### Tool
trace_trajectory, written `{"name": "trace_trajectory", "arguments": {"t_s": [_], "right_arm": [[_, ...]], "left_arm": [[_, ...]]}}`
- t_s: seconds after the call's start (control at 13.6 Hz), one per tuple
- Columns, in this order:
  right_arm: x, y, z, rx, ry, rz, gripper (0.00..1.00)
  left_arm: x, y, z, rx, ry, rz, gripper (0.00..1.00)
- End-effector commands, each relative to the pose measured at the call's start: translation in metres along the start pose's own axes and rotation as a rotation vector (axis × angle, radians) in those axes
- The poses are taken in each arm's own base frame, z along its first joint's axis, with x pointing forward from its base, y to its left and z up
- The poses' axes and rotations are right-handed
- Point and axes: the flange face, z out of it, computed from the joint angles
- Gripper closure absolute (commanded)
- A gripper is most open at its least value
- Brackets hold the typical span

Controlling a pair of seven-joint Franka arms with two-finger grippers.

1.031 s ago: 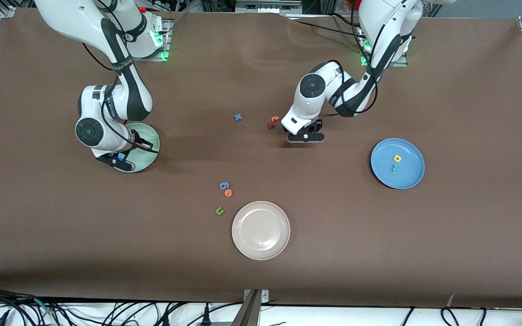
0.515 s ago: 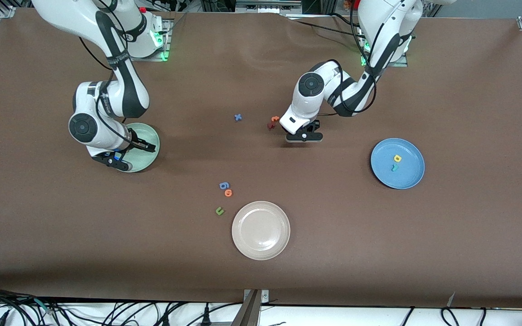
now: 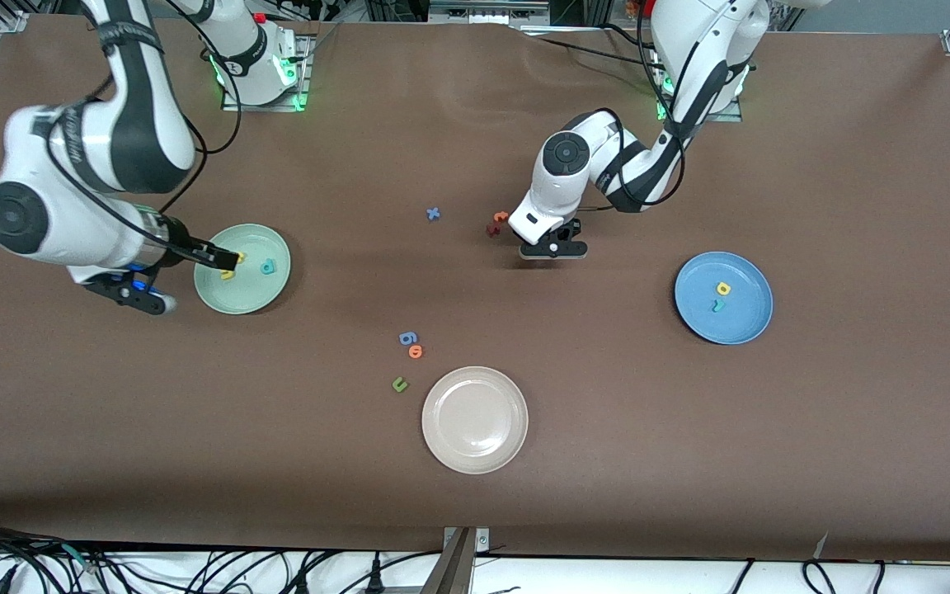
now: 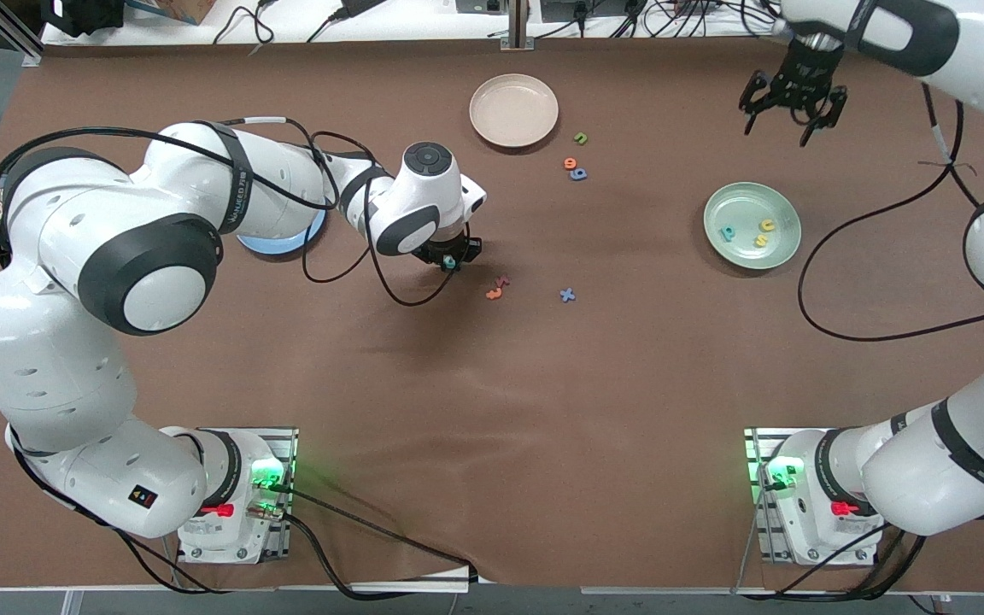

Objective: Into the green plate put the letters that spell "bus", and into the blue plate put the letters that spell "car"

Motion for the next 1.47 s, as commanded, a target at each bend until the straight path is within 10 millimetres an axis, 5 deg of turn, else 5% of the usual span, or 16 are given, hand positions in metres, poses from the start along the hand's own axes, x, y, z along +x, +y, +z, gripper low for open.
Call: {"name": "trace_trajectory", "arguments": {"t_s": [0.0,0.29,0.52,0.96,1.25,1.33,1.4], "right_arm": [[-0.003,-0.003,-0.058,0.018,0.028,-0.049,0.01],[-0.010,0.013,-0.110,0.026,0.064,-0.101,0.01],[-0.010,0.025,-0.120,0.025,0.066,-0.150,0.01],[-0.011,0.031,-0.126,-0.005,0.091,-0.263,0.00],[-0.016,0.027,-0.129,-0.033,0.106,-0.263,0.00],[-0.015,0.030,-0.131,-0.031,0.112,-0.262,0.00],[-0.014,0.030,-0.130,-0.031,0.113,-0.262,0.00]], "left_arm": [[0.021,-0.017,-0.010,0.052,0.008,0.043,0.86],[0.072,-0.093,-0.060,0.118,-0.021,0.185,0.85],[0.095,-0.143,-0.092,0.139,-0.043,0.292,0.85],[0.133,-0.262,-0.113,0.128,-0.083,0.448,0.85],[0.144,-0.294,-0.111,0.115,-0.077,0.484,0.78],[0.148,-0.301,-0.105,0.108,-0.071,0.491,0.65],[0.151,-0.307,-0.101,0.101,-0.074,0.492,0.09]]}}
